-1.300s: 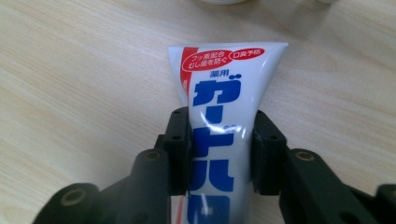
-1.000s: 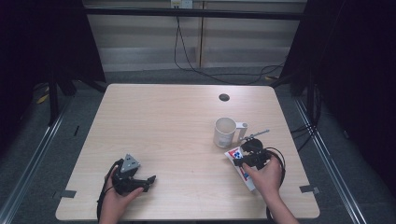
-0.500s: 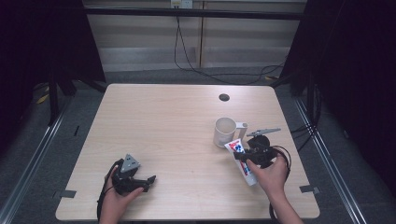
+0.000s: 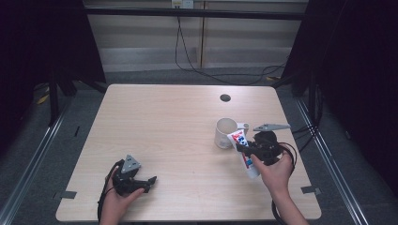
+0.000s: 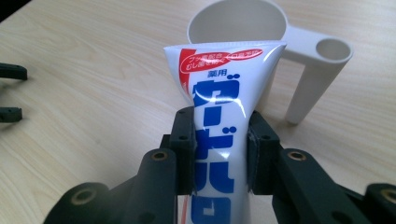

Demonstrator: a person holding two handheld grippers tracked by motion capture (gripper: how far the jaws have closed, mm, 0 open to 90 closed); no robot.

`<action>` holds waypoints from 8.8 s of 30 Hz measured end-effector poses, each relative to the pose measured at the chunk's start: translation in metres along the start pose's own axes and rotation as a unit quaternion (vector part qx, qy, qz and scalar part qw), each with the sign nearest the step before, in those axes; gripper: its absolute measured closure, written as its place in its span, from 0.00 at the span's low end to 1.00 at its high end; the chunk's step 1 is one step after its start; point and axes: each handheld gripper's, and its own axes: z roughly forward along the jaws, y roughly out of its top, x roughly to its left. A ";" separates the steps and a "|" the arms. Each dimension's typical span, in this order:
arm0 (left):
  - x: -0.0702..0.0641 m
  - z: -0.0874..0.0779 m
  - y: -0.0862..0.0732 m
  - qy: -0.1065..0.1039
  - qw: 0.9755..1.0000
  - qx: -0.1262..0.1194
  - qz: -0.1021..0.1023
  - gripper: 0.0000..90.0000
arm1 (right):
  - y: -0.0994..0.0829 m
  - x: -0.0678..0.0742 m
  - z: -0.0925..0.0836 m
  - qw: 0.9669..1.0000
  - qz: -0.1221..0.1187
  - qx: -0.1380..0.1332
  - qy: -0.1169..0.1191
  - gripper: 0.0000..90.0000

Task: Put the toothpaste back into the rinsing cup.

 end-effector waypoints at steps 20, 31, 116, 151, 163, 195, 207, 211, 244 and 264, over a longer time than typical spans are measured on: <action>0.000 0.000 0.000 0.000 1.000 0.000 0.000 0.18 | 0.028 0.010 -0.014 0.997 -0.022 -0.071 0.000 0.77; 0.000 0.000 0.000 0.001 1.000 -0.001 -0.001 0.18 | 0.038 0.009 -0.016 0.996 -0.017 -0.092 -0.012 0.77; 0.000 0.000 0.000 -0.002 1.000 0.000 -0.002 0.18 | 0.095 0.001 0.033 0.981 -0.008 -0.189 -0.043 0.76; 0.000 0.000 0.000 -0.001 1.000 0.000 0.000 0.18 | 0.095 -0.003 0.065 0.982 -0.012 -0.186 -0.042 0.75; -0.001 0.000 0.000 -0.002 1.000 0.000 0.000 0.18 | 0.087 -0.005 0.068 0.982 -0.007 -0.184 -0.044 0.75; -0.001 0.000 0.000 -0.002 1.000 0.000 0.001 0.18 | 0.062 -0.011 0.069 0.984 -0.003 -0.171 -0.052 0.74; -0.001 0.000 0.000 -0.002 1.000 0.001 0.002 0.18 | 0.054 -0.012 0.069 0.985 -0.008 -0.162 -0.052 0.73; -0.001 0.000 0.000 -0.002 1.000 0.000 0.002 0.18 | 0.050 -0.010 0.070 0.986 -0.010 -0.159 -0.054 0.73; -0.001 0.000 0.000 -0.002 1.000 -0.001 0.001 0.18 | 0.032 -0.009 0.072 0.987 -0.010 -0.149 -0.049 0.71; -0.001 0.000 0.000 -0.002 1.000 -0.001 0.002 0.18 | 0.026 -0.008 0.072 0.988 -0.017 -0.147 -0.049 0.69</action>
